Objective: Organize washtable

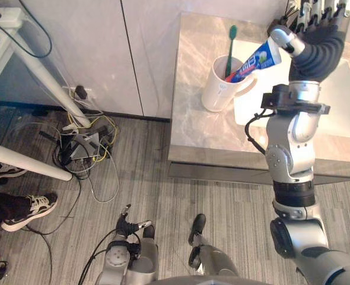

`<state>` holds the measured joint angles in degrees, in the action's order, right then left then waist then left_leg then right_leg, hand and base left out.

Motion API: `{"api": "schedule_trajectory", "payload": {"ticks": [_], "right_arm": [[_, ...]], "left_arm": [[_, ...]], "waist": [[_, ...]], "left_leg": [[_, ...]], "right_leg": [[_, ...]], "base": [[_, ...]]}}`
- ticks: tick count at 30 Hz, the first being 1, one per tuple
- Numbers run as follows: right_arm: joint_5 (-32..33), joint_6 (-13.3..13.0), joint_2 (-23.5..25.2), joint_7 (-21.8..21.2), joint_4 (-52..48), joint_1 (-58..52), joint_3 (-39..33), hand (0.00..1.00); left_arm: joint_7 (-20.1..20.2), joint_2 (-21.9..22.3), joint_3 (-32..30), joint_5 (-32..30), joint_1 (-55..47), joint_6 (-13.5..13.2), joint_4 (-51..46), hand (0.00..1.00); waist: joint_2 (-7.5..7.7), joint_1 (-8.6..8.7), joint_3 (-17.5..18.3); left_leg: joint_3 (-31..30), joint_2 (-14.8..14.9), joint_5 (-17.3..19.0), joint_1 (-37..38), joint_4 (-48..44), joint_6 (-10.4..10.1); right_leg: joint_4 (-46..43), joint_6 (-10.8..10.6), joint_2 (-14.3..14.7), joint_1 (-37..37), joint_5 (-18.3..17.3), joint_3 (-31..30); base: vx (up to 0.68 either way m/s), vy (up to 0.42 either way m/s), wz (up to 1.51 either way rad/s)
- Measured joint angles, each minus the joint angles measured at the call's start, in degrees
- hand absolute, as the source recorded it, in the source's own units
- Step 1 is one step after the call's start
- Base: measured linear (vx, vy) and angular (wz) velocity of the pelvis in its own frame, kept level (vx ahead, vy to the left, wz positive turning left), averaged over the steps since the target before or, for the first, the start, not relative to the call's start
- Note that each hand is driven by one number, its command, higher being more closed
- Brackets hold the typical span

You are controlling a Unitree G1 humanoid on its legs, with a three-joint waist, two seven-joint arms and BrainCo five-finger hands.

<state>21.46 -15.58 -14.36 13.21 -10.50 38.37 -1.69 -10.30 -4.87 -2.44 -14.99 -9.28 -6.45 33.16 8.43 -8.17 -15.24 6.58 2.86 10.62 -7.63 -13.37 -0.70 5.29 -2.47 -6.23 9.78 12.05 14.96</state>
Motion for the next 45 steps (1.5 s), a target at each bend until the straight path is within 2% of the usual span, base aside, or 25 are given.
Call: {"api": "schedule_trajectory", "payload": {"ticks": [3,6,9,11,15,17,19,23,25,30,33,37,41,45], "right_arm": [[0.0,-1.0,1.4,0.1,-4.6,-3.4,-3.0,0.0],[0.0,-2.5,2.0,0.5,-9.7,-7.6,-7.2,0.0],[-0.1,-3.9,2.2,1.0,-14.8,-16.5,-13.9,0.0],[-0.1,-3.9,3.0,1.6,-17.1,-22.7,-18.0,0.0],[-0.4,-3.9,7.7,3.0,-19.6,-35.2,-27.5,0.0],[-3.7,-3.5,9.5,4.4,-19.6,-40.0,-30.0,0.0],[-8.1,-2.5,11.6,5.5,-18.4,-45.7,-31.1,0.0],[-14.3,2.0,17.1,6.4,-12.7,-54.3,-31.1,0.0],[-16.0,4.6,18.0,6.8,-9.0,-59.3,-29.6,0.0],[-16.0,6.4,21.0,5.7,-4.3,-66.7,-23.0,0.0],[-16.2,7.5,21.3,4.5,0.1,-67.9,-19.5,0.0],[-16.6,7.5,21.1,2.7,5.6,-69.4,-16.4,0.0],[-21.2,7.8,20.6,0.3,18.4,-69.0,-13.2,0.0],[-24.7,9.6,19.4,-0.9,35.4,-66.1,-12.5,0.0]], "left_arm": [[0.3,0.1,-1.2,-0.3,0.1,0.0,2.1,0.0],[0.3,0.4,-2.2,-1.8,0.2,0.1,5.0,0.0],[0.3,0.5,-2.6,-2.4,0.2,0.1,7.0,0.0],[0.4,0.6,-3.1,-2.6,0.3,0.2,8.2,0.0],[0.8,0.8,-3.9,-5.2,0.4,0.4,12.0,0.0],[0.8,1.2,-3.8,-6.9,0.4,0.4,12.8,0.0],[0.8,1.6,-3.8,-7.5,0.2,0.4,14.3,0.0],[0.8,2.6,-4.2,-9.2,0.0,0.4,15.1,0.0],[0.7,4.5,-5.1,-9.4,-0.3,0.8,15.1,0.0],[0.1,6.2,-7.3,-10.5,-0.9,1.3,14.8,0.0],[-0.2,6.7,-7.8,-10.5,-1.6,1.3,14.5,0.0],[-0.7,7.2,-7.9,-10.3,-1.8,1.3,14.5,0.0],[-1.8,7.2,-7.9,-10.2,-1.7,1.2,14.8,0.0],[-2.4,7.2,-7.9,-10.0,-0.7,1.2,16.7,0.0]], "waist": [[0.85,0.58,2.3],[0.71,1.72,5.2],[0.71,2.76,6.8],[0.62,3.33,8.3],[-0.34,6.03,11.3],[-1.21,6.36,11.9],[-2.43,7.49,13.2],[-3.41,7.99,14.2],[-4.29,8.0,14.7],[-5.41,7.74,15.3],[-5.76,7.95,15.3],[-6.36,7.95,15.6],[-6.82,7.46,15.4],[-7.35,7.38,15.0]], "left_leg": [[0.7,-0.1,0.0,0.5,0.7,0.0],[0.8,-0.1,0.0,1.3,1.2,0.0],[0.9,-0.3,0.0,2.5,1.9,0.0],[1.2,-0.5,0.1,2.9,2.2,0.2],[2.3,-0.6,0.5,3.5,2.2,0.5],[3.0,-0.6,0.9,4.3,2.2,0.6],[3.7,-0.6,1.2,4.5,2.3,0.4],[5.3,-0.4,1.3,5.7,2.6,0.4],[6.5,-0.3,1.4,6.7,2.9,0.4],[9.4,0.9,2.7,9.3,3.2,0.2],[11.4,1.7,3.9,11.1,3.1,0.3],[12.1,2.0,4.2,11.8,3.2,0.2],[12.7,2.4,4.1,13.0,4.3,-0.3],[12.8,2.4,3.9,14.4,5.2,-0.9]], "right_leg": [[0.0,0.0,-0.1,-0.1,-1.0,0.3],[0.0,0.0,-0.1,-0.4,-1.2,0.4],[0.0,0.0,-0.2,-1.2,-1.2,0.4],[0.0,-0.3,-0.2,-1.3,-1.4,0.1],[0.0,-0.6,-0.2,-1.4,-1.7,-0.4],[0.0,-0.6,-0.2,-1.7,-2.3,-1.4],[0.0,-0.5,-0.2,-1.7,-2.7,-1.8],[0.0,-0.4,0.0,-1.9,-2.7,-3.0],[0.0,-0.4,0.0,-2.2,-2.7,-3.2],[-0.5,0.1,0.4,-4.0,-3.3,-1.5],[-3.3,-0.2,0.3,-3.8,-4.7,0.4],[-4.3,0.3,0.4,-3.7,-5.0,0.4],[-4.2,0.1,0.8,-4.2,-4.8,0.0],[-3.7,-0.1,1.1,-5.2,-4.9,0.0]], "base": [[0.02,-0.017,-0.05],[0.06,-0.003,-0.01],[0.03,0.01,-0.01],[0.02,0.016,-0.09],[0.01,0.006,-0.12],[-0.01,0.009,-0.26],[0.0,0.009,-0.17],[0.02,-0.005,-0.2],[0.03,0.004,-0.21],[0.01,0.003,-0.3],[0.01,0.011,-0.37],[0.04,0.012,-0.09],[0.07,0.011,-0.03],[0.06,0.011,-0.01]]}}
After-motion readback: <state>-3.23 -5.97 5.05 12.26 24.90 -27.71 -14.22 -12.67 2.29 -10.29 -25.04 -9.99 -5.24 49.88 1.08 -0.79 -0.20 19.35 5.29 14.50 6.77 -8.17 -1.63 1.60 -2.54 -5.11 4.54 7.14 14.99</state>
